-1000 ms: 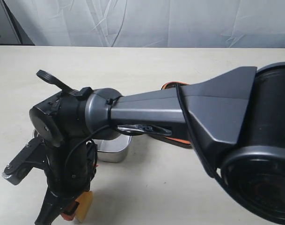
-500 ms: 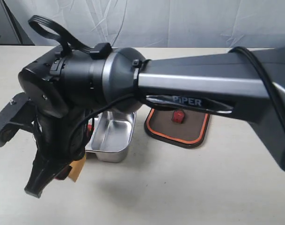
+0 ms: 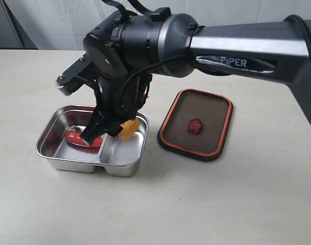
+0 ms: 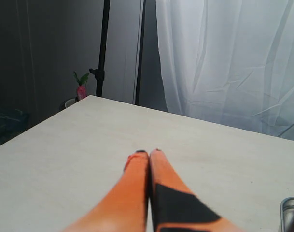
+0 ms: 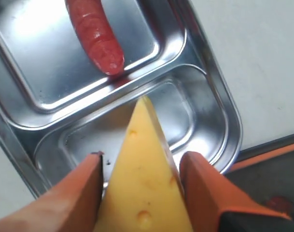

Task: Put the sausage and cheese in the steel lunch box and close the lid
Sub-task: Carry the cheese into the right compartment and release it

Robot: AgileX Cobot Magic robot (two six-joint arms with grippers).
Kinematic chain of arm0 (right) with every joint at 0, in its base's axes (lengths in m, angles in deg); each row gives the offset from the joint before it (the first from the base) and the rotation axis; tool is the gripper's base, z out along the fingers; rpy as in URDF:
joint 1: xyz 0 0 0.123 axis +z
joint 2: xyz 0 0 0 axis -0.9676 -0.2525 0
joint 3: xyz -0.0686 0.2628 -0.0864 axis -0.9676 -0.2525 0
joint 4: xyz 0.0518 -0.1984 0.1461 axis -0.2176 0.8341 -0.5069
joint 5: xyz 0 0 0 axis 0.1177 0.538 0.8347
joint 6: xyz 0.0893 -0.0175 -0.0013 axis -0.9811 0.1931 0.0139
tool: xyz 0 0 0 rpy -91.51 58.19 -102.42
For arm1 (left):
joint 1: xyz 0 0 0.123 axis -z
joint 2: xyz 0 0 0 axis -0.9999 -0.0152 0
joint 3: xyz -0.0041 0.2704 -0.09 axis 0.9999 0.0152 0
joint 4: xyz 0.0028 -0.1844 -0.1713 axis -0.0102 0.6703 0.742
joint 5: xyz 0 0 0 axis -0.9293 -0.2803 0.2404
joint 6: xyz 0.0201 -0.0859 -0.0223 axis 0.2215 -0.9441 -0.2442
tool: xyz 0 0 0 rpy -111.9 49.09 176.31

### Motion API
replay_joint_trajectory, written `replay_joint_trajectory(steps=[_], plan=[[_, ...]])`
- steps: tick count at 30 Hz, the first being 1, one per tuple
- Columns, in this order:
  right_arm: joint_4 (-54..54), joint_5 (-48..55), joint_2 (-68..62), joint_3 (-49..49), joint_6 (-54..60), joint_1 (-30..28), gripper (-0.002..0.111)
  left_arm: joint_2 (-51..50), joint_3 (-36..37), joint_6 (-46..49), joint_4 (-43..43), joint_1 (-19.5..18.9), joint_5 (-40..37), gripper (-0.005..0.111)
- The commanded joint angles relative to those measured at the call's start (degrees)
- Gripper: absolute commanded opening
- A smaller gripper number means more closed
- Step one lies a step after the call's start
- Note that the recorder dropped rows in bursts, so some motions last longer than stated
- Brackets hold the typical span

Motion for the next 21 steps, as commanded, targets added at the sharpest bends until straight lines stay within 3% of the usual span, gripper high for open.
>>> replay_joint_trajectory(steps=[1,5,8,10,21], plan=[[-0.55,-0.52,0.66,-0.07,0.62,-0.79,0.0,0.27,0.29,-0.07,-0.74,-0.08,-0.02,0.0],[-1.02,-0.73,-0.33,-0.07,0.73,-0.79,0.021,0.27,0.29,-0.07,-0.74,-0.08,0.21,0.0],[-1.02,-0.73,-1.1,-0.07,0.73,-0.79,0.05,0.27,0.29,-0.07,-0.74,-0.08,0.21,0.0],[-1.02,-0.62,-1.21,-0.07,0.73,-0.79,0.062,0.27,0.29,-0.07,-0.74,-0.08,0.21,0.0],[0.24,-0.86,-0.35,-0.07,0.49,-0.79,0.059,0.27,0.29,-0.4,2.67,-0.08,0.37,0.0]])
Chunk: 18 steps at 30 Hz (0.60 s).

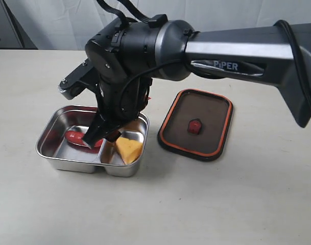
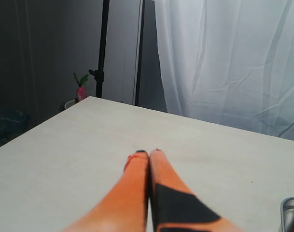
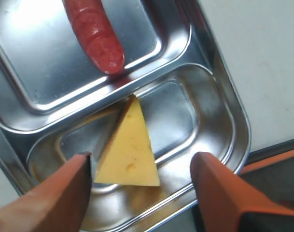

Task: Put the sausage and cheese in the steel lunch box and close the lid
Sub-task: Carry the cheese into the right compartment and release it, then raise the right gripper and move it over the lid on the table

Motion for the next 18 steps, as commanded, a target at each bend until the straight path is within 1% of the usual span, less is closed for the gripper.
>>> replay_joint_trajectory(steps=[1,18], plan=[[0.58,-0.45,1.36,-0.07,0.04,-0.28,0.059,0.27,0.29,-0.4,3.17,-0.08,0.27,0.0],[1.77,-2.26,2.9,-0.07,-0.01,-0.28,0.059,0.27,0.29,-0.17,3.62,-0.08,0.27,0.0]])
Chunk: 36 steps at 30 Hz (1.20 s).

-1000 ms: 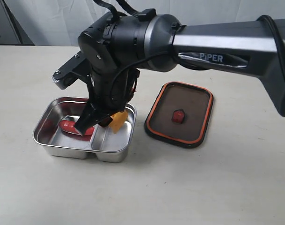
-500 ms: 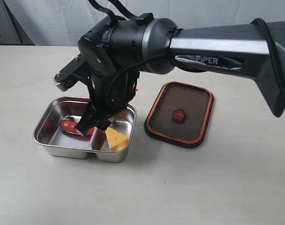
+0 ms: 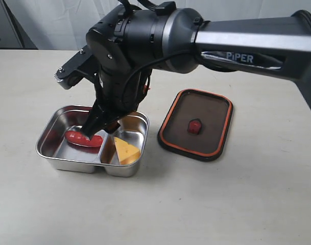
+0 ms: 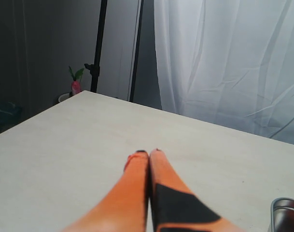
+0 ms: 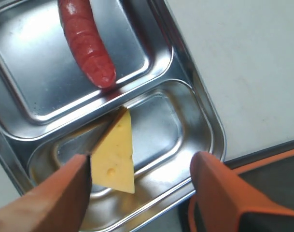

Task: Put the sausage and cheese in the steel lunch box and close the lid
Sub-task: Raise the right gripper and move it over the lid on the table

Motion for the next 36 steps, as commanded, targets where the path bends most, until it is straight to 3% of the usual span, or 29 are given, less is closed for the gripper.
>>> replay_joint_trajectory(steps=[1,12,14,18,20,24,28,32,36], plan=[[0.48,-1.43,0.67,-0.07,-0.01,-0.28,0.059,0.27,0.29,-0.07,1.38,-0.08,0.04,0.0],[0.76,-2.01,0.67,-0.07,-0.11,-0.28,0.059,0.27,0.29,-0.07,0.77,-0.08,8.61,0.0],[0.76,-2.01,0.67,-0.07,-0.11,-0.28,0.059,0.27,0.29,-0.07,4.09,-0.08,9.56,0.0],[0.76,-2.13,0.67,-0.07,-0.11,-0.28,0.059,0.27,0.29,-0.07,20.05,-0.08,14.47,0.0],[0.76,-2.13,0.67,-0.07,-0.11,-0.28,0.059,0.27,0.29,-0.07,21.75,-0.08,16.76,0.0],[0.76,-1.73,0.88,-0.07,-0.11,-0.28,0.059,0.27,0.29,-0.07,19.42,-0.08,19.07,0.0],[0.76,-1.42,3.1,-0.07,-0.11,-0.28,0.059,0.27,0.29,-0.07,9.89,-0.08,19.08,0.0],[2.54,-1.53,7.35,-0.07,-0.25,-0.28,0.059,0.27,0.29,-0.07,6.46,-0.08,19.08,0.0],[2.64,0.99,11.55,-0.32,-0.25,-0.28,0.036,0.27,0.29,-0.07,4.46,-0.08,18.97,0.0]])
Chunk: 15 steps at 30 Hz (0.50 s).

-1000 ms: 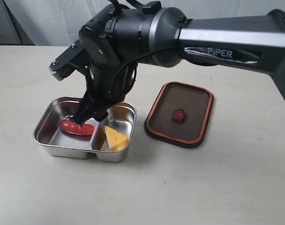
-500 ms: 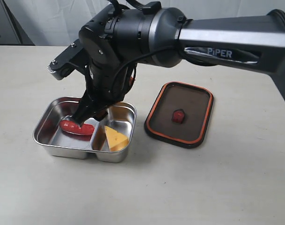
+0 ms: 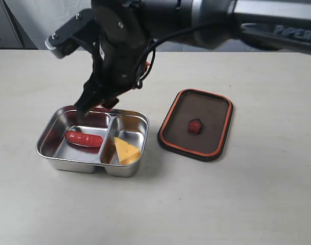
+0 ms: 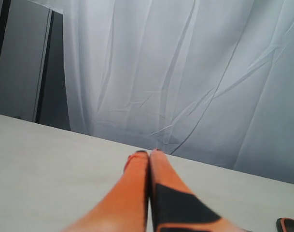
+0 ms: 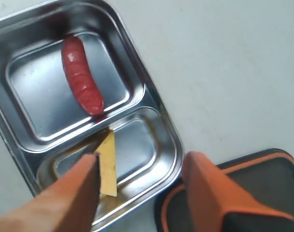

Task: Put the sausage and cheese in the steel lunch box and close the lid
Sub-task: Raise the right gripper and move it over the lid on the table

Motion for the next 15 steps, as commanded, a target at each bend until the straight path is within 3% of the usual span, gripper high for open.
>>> replay_joint_trajectory(steps=[1,3,4,9,15], plan=[[0.92,2.8,5.08,-0.75,-0.57,-0.28,0.026,0.27,0.29,-0.07,-3.68,-0.08,0.51,0.0],[2.96,2.95,7.14,-2.29,-3.38,-0.28,0.004,0.27,0.29,-0.07,-5.01,-0.08,0.51,0.0],[4.43,2.39,8.4,-3.64,-5.65,-0.28,0.0,0.27,0.29,-0.07,-5.37,-0.08,0.51,0.0],[9.53,-2.72,16.2,-12.75,-11.78,-0.39,0.0,0.27,0.29,-0.07,-6.2,-0.08,0.51,0.0],[7.84,-8.02,24.79,-22.94,-12.82,-5.52,-0.001,0.27,0.29,-0.07,-6.2,-0.08,0.51,0.0]])
